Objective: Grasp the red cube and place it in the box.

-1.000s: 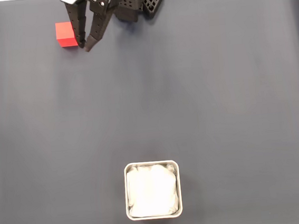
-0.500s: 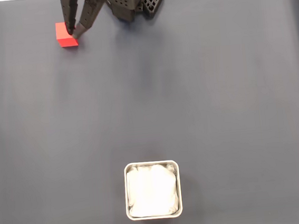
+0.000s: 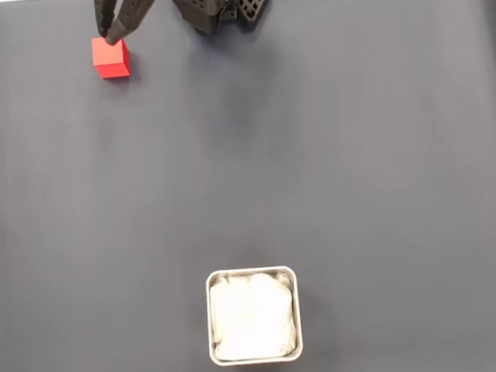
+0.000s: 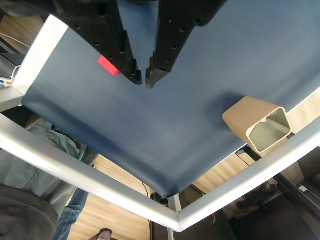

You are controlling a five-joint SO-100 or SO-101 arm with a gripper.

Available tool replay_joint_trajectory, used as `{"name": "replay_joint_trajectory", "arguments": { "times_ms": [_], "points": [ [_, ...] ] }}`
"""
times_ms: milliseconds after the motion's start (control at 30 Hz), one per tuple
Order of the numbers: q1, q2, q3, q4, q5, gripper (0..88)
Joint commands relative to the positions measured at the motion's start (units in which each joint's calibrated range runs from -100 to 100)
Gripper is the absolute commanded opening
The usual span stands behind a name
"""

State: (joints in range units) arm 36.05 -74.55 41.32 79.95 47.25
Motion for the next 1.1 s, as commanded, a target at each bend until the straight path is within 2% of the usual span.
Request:
{"name": "replay_joint_trajectory", "arguments": {
  "times_ms": [0, 1067],
  "points": [
    [1.2, -1.0, 0.0, 0.5, 0.4, 0.0],
    [12.2, -7.2, 3.2, 9.4, 0.0, 0.0]
  ]
}}
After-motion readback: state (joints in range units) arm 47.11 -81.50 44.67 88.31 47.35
